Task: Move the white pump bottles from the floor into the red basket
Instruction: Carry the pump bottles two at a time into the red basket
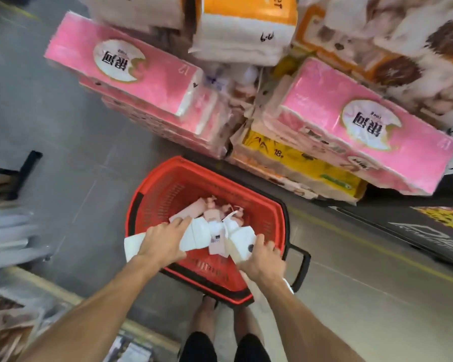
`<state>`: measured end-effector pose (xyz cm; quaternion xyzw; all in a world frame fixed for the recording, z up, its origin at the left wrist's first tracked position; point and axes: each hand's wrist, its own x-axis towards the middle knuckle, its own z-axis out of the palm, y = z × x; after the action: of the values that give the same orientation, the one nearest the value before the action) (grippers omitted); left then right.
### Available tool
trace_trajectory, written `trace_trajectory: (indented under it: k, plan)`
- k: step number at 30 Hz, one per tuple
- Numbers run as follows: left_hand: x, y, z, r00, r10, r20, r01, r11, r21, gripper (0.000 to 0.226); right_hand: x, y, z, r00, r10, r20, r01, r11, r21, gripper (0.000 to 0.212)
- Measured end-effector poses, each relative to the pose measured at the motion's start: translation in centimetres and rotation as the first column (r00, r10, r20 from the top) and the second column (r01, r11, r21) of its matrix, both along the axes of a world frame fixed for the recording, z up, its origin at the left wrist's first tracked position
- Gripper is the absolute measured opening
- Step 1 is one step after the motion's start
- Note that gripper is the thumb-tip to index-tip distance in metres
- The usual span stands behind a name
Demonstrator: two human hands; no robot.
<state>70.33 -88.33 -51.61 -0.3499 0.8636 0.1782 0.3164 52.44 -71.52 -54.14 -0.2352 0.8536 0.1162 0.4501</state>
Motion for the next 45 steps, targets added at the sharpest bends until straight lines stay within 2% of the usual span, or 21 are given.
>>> trace_trajectory:
  k: [3,5,11,16,26,33,36,39,42,45]
  plan:
    - [-0.6,-1.4,-4.0,1.000,-0.004,0.020,0.004,1.000,-0.009,0.092,-0.5,-1.5,-4.2,0.993,-0.103,0.063,0.100,0.994,0.051,0.107]
    - [-0.8,-2.4,-6.7,1.000,0.001,0.031,-0.001,1.000,-0.019,0.092,-0.5,-2.3,-7.3,0.986,-0.152,0.071,0.148,0.987,0.063,0.105]
    - [-1.2,-4.5,-16.5,0.992,-0.096,0.078,0.098,0.995,-0.020,0.089,-0.1,-4.3,-17.5,0.986,-0.146,0.084,0.138,0.986,0.093,0.098]
    - [-0.9,-5.6,-23.8,0.983,-0.154,0.098,0.156,0.988,-0.007,0.088,0.5,-4.2,-25.6,0.979,-0.178,0.096,0.163,0.976,0.144,0.107]
    - [-0.9,-5.3,-34.4,0.982,-0.093,0.163,0.096,0.995,-0.014,0.087,0.5,-2.9,-35.7,0.951,-0.303,0.055,0.295,0.948,0.116,0.090]
    - [-0.3,-4.6,-36.7,0.984,-0.054,0.170,0.063,0.997,-0.045,0.091,0.0,-3.0,-37.3,0.934,-0.353,0.050,0.352,0.935,0.030,0.073]
    - [-0.1,-4.6,-36.1,0.981,-0.001,0.192,0.011,0.999,-0.048,0.081,0.4,-2.6,-36.6,0.951,-0.306,0.037,0.307,0.950,-0.050,0.068]
    - [-0.6,-4.9,-33.9,0.976,0.066,0.208,-0.055,0.997,-0.058,0.060,0.7,-2.7,-34.4,0.967,-0.253,0.038,0.256,0.961,-0.104,0.068]
    - [-1.2,-4.7,-30.5,0.979,-0.025,0.204,0.048,0.993,-0.106,0.055,0.7,-3.4,-30.9,0.976,-0.199,0.092,0.209,0.972,-0.109,0.068]
    - [-1.5,-4.1,-26.0,0.981,-0.039,0.191,0.068,0.987,-0.146,0.053,0.6,-4.0,-26.3,0.985,-0.112,0.128,0.131,0.981,-0.145,0.064]
